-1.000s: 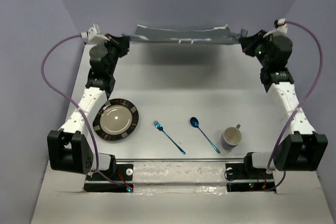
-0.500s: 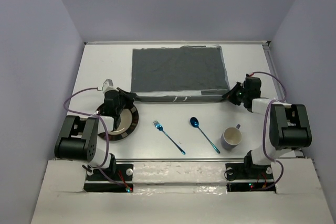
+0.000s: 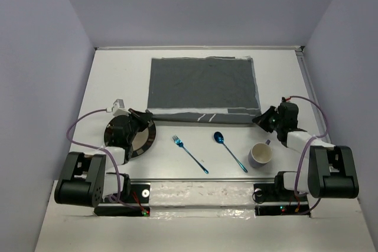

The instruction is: Set the dinner table for one person

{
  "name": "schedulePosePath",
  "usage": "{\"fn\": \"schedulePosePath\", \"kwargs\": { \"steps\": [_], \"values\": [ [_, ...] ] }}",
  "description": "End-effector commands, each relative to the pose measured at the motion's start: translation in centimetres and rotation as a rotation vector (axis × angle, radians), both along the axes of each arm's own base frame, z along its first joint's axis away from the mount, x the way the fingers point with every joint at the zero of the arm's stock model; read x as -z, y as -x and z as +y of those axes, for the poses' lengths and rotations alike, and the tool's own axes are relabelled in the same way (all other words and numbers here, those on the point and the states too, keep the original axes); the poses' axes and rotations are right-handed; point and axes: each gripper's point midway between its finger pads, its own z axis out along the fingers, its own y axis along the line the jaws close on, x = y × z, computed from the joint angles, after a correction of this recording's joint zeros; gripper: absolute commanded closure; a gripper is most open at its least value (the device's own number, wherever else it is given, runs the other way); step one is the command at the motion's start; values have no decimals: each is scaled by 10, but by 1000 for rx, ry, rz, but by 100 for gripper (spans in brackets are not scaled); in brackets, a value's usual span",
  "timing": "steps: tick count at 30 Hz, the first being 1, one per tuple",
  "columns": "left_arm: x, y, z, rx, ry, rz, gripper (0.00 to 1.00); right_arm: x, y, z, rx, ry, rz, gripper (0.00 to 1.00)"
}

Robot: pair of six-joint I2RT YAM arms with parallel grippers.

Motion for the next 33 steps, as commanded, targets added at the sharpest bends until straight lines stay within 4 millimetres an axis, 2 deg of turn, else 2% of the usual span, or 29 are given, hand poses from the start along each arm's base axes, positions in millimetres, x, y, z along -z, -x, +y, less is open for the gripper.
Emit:
{"fn": "schedulePosePath", "kwargs": {
  "steps": [1,3,5,6,7,8,9,10,11,12,14,15,17,18,19,20,23,24,25,26,28,29,30,31,32,33],
  "values": [
    [-17,3,3,-2,-4,-88,100,-5,-5,-10,38,33,-46,92],
    [-19,6,3,1,-1,-95,100,-7,-6,-10,34,33,-49,88],
    [-21,11,2,6,5,-107,91,-10,-7,-10,35,37,-57,80],
    [-20,12,3,6,6,-102,76,-14,-7,-11,36,41,-64,68],
    [-26,13,3,5,10,-121,68,-17,-7,-11,36,45,-69,59],
    [-25,16,3,5,11,-118,61,-23,-10,-14,46,58,-81,46],
    [-28,17,3,4,16,-122,52,-32,-9,-16,50,68,-99,40],
    [-43,16,3,2,20,-165,30,-39,-11,-20,56,93,-115,35],
    [-52,15,3,1,22,-185,24,-46,-11,-20,52,99,-127,29],
    [-52,16,4,3,10,-171,19,-63,-17,-20,47,105,-165,24],
    [-93,12,6,-7,3,-274,1,-87,-14,-15,19,99,-213,21],
    [-96,14,7,-13,-6,-262,1,-101,-15,-13,9,95,-243,21],
    [-146,16,9,-19,-9,-376,1,-126,-11,3,-46,78,-312,21],
    [-151,19,11,-19,-31,-370,1,-133,-10,11,-70,68,-326,21],
    [-172,24,13,-29,-38,-422,1,-144,-10,22,-96,54,-346,21],
    [-189,26,15,-33,-64,-441,1,-148,-5,48,-160,48,-356,21],
    [-228,37,22,-53,-120,-512,1,-160,3,99,-250,31,-388,21],
    [-252,43,24,-57,-142,-540,1,-166,9,132,-305,24,-410,21],
    [-282,51,27,-66,-191,-603,1,-170,12,150,-329,1,-414,21],
    [-288,54,29,-65,-222,-598,1,-173,16,181,-366,-3,-436,23],
    [-307,61,33,-73,-283,-626,1,-172,19,213,-402,0,-438,25],
    [-326,68,36,-80,-332,-664,1,-173,17,225,-406,10,-442,26],
    [-331,71,38,-84,-359,-670,1,-172,18,241,-430,10,-442,26],
    [-337,76,40,-90,-379,-681,1,-172,21,273,-481,6,-445,28],
    [-338,78,43,-95,-414,-687,1,-170,22,287,-493,11,-445,29],
    [-337,80,44,-99,-429,-683,1,-184,21,307,-513,-20,-471,32]
  ]
}}
